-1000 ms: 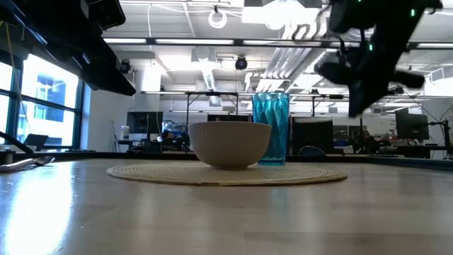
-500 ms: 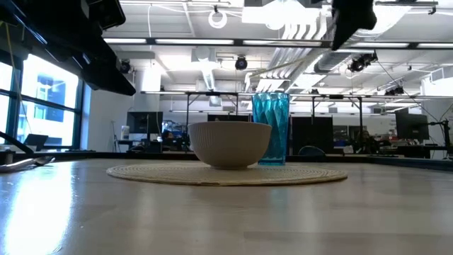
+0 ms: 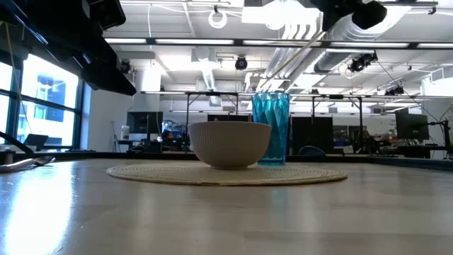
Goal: Pick & Place Utensil
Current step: Insert the yellow straw into the blue cup
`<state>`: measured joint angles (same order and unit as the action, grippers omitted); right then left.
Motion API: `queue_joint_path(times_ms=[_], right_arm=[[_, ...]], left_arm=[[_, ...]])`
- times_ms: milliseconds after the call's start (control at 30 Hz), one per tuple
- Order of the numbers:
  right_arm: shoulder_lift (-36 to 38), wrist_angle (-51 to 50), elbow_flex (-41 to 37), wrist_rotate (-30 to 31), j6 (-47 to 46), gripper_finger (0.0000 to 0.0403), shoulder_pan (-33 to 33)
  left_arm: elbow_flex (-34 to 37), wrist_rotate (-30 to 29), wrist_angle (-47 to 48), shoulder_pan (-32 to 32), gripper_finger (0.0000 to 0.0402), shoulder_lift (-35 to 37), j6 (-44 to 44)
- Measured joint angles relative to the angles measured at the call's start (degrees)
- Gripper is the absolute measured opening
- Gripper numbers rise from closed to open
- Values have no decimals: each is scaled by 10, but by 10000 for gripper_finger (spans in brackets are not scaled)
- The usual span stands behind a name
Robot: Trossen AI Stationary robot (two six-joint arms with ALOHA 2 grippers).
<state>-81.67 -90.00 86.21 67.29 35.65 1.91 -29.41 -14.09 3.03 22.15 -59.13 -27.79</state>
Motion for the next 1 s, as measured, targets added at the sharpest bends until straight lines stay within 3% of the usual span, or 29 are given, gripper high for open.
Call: queue_joint_path(times_ms=[300, 533, 667, 1000], right_arm=[[0, 0, 0, 3, 121, 0, 23], [0, 5, -1, -14, 131, 0, 39], [0, 53, -41, -55, 146, 0, 37], [0, 252, -151, -25, 312, 12, 36]], left_arm=[[0, 0, 1, 0, 383, 0, -11], [0, 0, 1, 0, 383, 0, -12], [0, -27, 0, 0, 383, 0, -12], [0, -58, -1, 0, 383, 0, -27]])
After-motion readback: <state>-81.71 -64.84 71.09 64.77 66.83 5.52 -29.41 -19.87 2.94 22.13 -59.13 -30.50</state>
